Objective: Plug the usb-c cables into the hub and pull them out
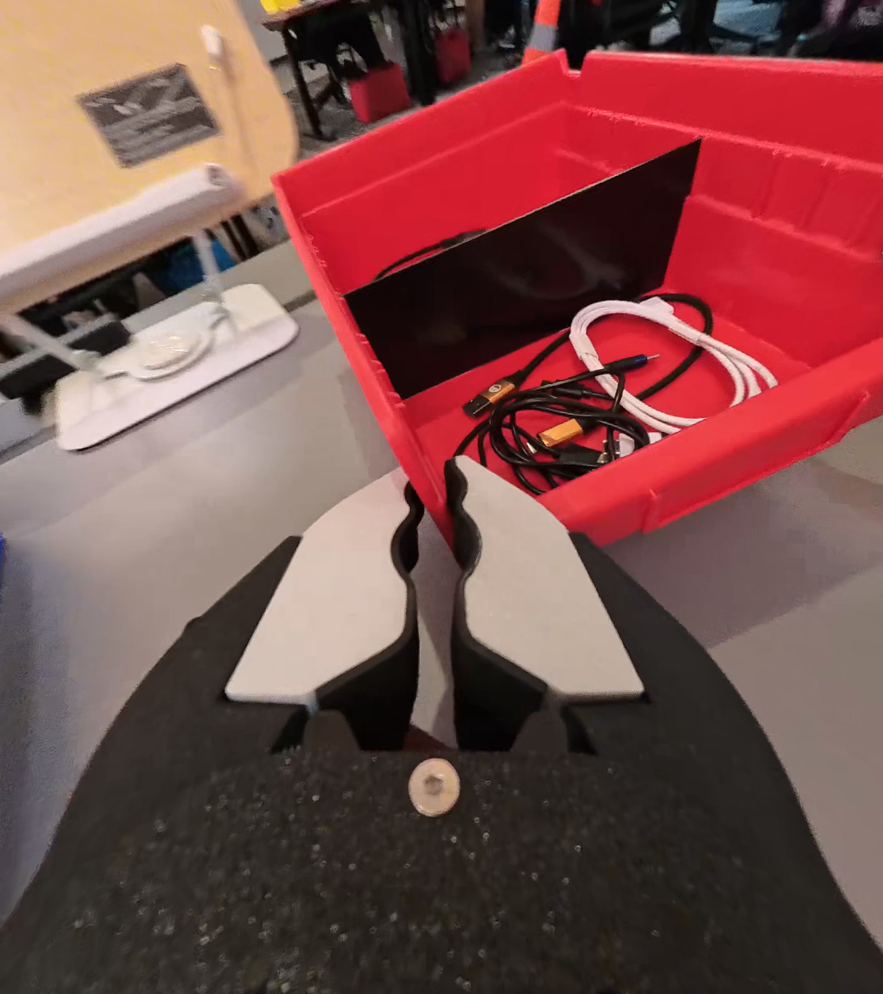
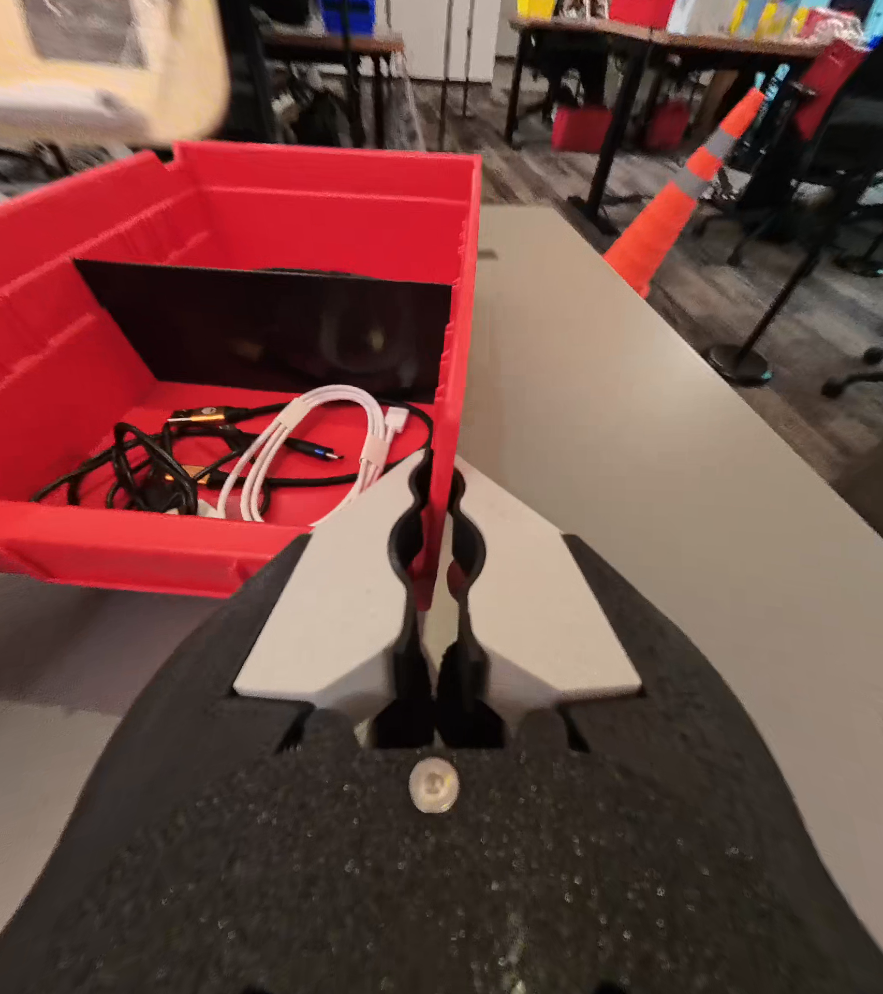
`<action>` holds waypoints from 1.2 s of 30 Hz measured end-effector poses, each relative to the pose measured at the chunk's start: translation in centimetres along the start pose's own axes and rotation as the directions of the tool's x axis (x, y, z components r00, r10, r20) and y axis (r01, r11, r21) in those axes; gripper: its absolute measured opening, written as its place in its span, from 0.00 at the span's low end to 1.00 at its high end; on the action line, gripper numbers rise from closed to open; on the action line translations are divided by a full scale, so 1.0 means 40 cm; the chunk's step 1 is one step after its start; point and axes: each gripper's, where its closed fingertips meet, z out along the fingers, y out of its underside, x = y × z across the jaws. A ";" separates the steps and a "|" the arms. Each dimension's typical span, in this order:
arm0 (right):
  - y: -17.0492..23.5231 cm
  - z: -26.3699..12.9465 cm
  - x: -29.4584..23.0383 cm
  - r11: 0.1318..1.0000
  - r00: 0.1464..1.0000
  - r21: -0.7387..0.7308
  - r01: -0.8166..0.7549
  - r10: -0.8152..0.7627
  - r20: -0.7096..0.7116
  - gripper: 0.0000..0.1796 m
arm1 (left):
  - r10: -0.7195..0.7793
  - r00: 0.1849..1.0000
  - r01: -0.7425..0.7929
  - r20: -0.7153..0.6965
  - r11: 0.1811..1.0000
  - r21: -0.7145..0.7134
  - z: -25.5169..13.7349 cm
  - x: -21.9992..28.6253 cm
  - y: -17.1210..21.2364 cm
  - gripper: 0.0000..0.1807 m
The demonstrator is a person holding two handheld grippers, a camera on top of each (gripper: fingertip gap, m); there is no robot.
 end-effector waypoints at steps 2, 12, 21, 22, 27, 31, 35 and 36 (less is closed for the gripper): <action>-0.038 0.006 -0.073 0.999 0.999 0.044 0.002 -0.004 0.047 0.01 | -0.007 0.998 0.006 0.057 1.000 0.013 -0.037 -0.072 0.002 0.03; -0.003 0.092 -0.450 0.982 0.938 0.051 0.184 -0.191 0.288 0.01 | -0.038 0.964 0.063 0.262 0.994 -0.086 -0.174 -0.347 0.178 0.04; 0.039 0.043 -0.465 0.969 0.861 0.020 0.247 -0.229 0.454 0.15 | -0.187 0.948 0.160 0.256 0.979 0.123 -0.315 -0.410 0.094 0.06; 0.046 0.020 -0.465 0.970 0.840 0.020 0.242 -0.220 0.495 0.15 | -0.200 0.917 0.126 0.344 0.966 0.226 -0.377 -0.480 0.054 0.04; 0.064 -0.016 -0.474 0.971 0.819 0.022 0.240 -0.214 0.533 0.18 | -0.361 0.800 0.283 0.480 0.931 0.229 -0.576 -0.811 0.129 0.22; -0.039 -0.083 -0.489 0.916 0.824 0.310 0.253 -0.373 0.426 0.21 | -0.251 0.835 0.353 0.489 0.927 -0.127 -0.575 -0.907 0.361 0.31; -0.011 -0.184 -0.618 0.871 0.722 0.407 0.276 -0.467 0.511 0.20 | -0.375 0.844 0.430 0.384 0.901 -0.064 -0.515 -0.923 0.386 0.22; 0.017 -0.203 -0.656 0.881 0.686 0.387 0.270 -0.459 0.565 0.20 | -0.397 0.845 0.452 0.359 0.888 -0.081 -0.492 -0.928 0.398 0.22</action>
